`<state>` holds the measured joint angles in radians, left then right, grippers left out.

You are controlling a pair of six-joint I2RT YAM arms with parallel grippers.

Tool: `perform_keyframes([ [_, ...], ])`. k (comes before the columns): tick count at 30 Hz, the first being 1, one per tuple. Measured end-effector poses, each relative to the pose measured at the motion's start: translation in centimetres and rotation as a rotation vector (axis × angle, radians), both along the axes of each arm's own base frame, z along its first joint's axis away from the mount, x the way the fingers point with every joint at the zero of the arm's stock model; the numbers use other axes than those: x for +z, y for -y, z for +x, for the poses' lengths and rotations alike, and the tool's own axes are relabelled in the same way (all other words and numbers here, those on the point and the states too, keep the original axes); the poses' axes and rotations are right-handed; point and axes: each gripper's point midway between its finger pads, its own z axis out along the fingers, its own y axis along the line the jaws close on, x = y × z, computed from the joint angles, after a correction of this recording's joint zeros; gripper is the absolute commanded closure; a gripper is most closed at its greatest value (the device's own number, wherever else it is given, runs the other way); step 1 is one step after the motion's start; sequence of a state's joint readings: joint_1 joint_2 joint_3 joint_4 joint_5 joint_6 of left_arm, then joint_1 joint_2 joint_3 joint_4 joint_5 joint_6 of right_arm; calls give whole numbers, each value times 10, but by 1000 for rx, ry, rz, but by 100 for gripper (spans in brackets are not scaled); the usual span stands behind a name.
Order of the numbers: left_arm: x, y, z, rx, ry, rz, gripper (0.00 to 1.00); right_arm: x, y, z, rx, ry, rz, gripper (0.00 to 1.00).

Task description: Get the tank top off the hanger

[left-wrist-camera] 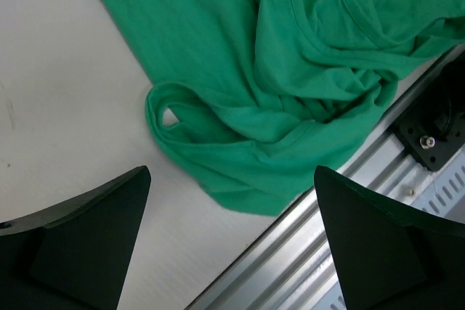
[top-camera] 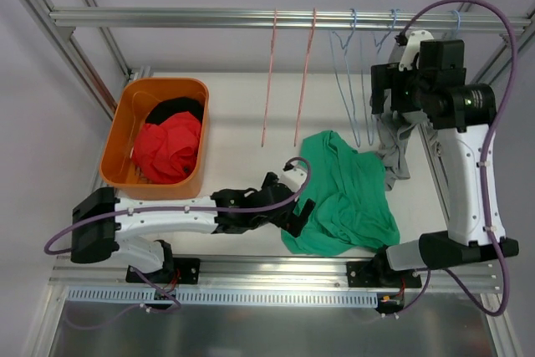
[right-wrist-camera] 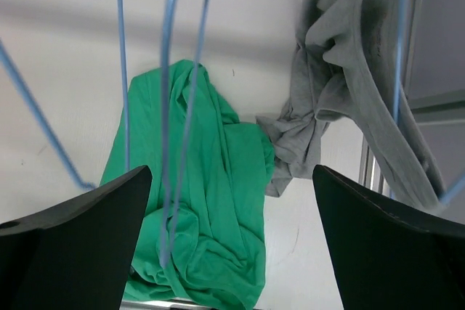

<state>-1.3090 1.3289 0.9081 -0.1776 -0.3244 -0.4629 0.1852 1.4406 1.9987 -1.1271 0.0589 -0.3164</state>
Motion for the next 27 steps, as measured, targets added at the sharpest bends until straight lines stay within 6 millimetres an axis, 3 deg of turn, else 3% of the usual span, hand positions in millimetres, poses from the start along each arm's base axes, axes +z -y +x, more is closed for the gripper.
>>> perform_keyframes([
  [4, -9, 30, 15, 30, 25, 9, 1, 17, 14, -35, -43, 74, -1, 0],
  [9, -30, 63, 31, 68, 39, 38, 1, 36, 42, -96, -141, 215, -7, 1],
  [15, -52, 121, 47, 81, 36, 25, 1, 49, 58, -159, -185, 383, 44, 1],
  [20, -78, 167, 62, 92, 45, 15, 1, 53, 55, -171, -157, 422, 68, 1],
  [25, -112, 182, 77, 135, 77, 83, 1, 47, 44, -170, -98, 406, 92, 1],
  [27, -113, 187, 85, 165, 106, 100, 2, 49, 38, -173, -69, 415, 109, 1],
])
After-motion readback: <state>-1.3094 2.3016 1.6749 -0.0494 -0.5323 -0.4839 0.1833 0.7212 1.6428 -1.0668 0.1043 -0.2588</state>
